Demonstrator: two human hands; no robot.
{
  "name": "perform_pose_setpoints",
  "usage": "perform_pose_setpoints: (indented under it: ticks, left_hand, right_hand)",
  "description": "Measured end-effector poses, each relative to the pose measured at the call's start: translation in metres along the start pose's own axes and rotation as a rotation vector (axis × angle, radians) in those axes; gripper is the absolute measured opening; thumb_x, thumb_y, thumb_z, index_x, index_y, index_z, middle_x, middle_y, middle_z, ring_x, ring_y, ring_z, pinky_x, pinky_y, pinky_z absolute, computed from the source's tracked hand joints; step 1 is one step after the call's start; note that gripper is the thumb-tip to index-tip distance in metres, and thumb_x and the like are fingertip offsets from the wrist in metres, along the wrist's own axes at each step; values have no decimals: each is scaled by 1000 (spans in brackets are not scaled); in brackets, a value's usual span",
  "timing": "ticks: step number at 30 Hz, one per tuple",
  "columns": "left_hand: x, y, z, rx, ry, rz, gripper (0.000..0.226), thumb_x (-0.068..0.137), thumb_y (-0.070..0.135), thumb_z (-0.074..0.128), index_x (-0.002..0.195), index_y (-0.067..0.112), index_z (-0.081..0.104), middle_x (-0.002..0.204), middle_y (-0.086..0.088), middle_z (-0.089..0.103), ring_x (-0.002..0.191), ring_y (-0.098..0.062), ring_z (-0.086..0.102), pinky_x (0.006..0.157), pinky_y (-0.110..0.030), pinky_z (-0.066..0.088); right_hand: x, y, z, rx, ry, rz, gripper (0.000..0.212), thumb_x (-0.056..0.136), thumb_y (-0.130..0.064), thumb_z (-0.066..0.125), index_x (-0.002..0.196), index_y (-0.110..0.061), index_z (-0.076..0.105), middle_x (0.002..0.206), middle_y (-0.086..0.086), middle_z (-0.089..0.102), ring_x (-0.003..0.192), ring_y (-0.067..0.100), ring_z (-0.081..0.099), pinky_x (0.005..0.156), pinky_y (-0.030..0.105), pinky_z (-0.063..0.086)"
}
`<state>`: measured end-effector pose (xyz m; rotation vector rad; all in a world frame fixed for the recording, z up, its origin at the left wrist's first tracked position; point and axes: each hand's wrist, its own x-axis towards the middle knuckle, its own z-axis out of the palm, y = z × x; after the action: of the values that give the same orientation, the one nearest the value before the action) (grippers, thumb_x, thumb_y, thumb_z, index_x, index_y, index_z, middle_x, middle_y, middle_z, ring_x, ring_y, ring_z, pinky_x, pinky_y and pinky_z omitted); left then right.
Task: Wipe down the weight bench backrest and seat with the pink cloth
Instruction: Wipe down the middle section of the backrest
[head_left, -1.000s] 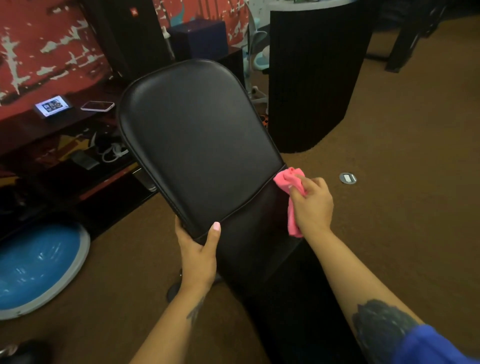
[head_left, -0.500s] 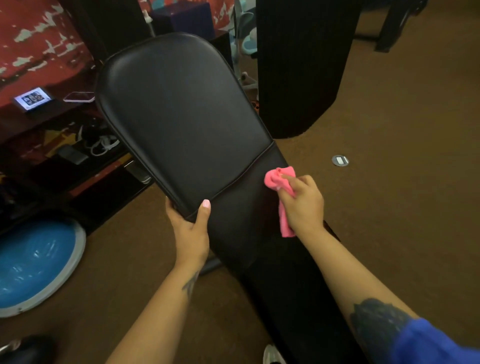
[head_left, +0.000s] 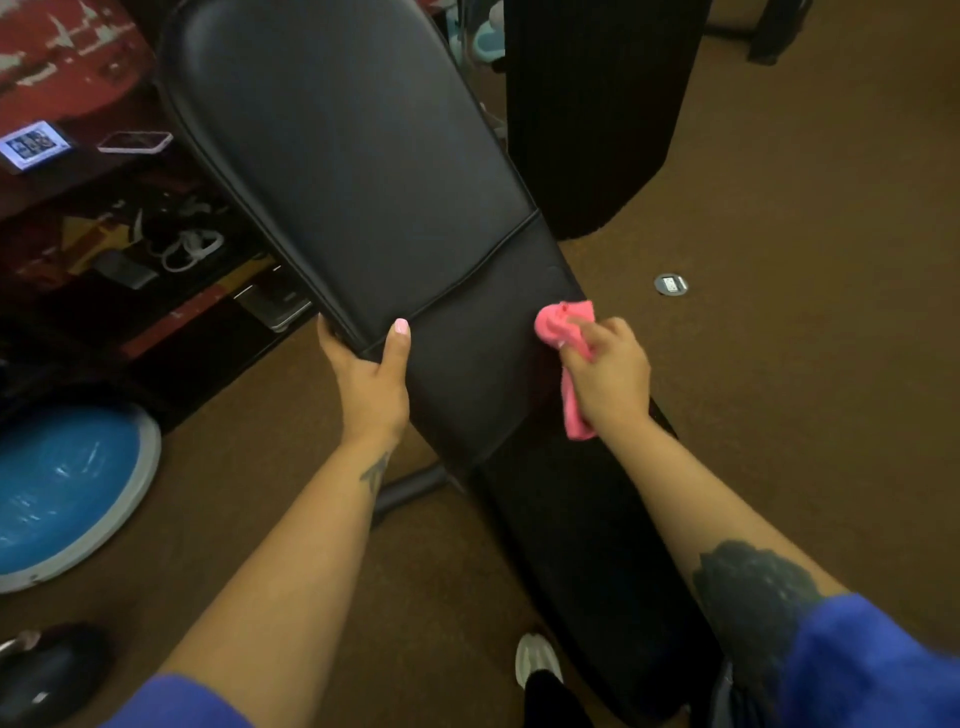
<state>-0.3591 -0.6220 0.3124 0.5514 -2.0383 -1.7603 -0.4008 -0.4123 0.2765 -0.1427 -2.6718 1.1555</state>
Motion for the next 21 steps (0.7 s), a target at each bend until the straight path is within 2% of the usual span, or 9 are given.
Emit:
perform_pose_setpoints:
  ticks: [3,7,11,14,17,21]
  left_hand:
    - [-1,2,-1,4,-15,-2,84,95,27,59,153,16,-1,149,-2,39,124,-4,38,98,-17,32]
    - [-2,3,0,4,-11,1,83,95,27,59,153,17,1,148,-2,39,124,-6,39,100,-21,32]
    - [-4,2,0,-7,7,-9,81,95,27,58,154,17,3,144,1,40,123,-6,40,102,-22,34]
    - [-5,3,3,-10,35,-20,80,95,25,58,154,17,4,135,8,40,123,-5,40,100,-21,33]
    - [-5,5,5,-8,52,-25,78,95,25,57,154,18,7,137,7,40,123,-6,39,102,-24,34]
    - [-5,5,6,29,69,-32,76,95,28,56,155,20,10,146,2,39,123,-8,39,104,-27,34]
  right_hand:
    - [-18,20,-4,-5,-18,56,29,88,-25,57,116,-21,63,96,-4,47,82,12,48,70,26,37]
    - [16,13,-6,41,74,185,28,90,-26,53,113,-16,64,94,-2,47,79,12,46,69,24,31]
    - [16,-12,2,132,63,101,24,88,-28,56,105,-13,66,97,1,50,84,16,52,72,28,39]
    - [-1,1,-2,149,-6,22,26,87,-25,58,111,-19,64,96,-4,50,82,11,52,74,29,46]
    - [13,19,-10,95,-6,69,26,88,-28,56,112,-19,64,96,-4,50,81,11,51,71,27,41]
    - [48,4,-9,123,28,75,24,90,-29,54,107,-17,66,93,-2,49,75,11,50,64,24,35]
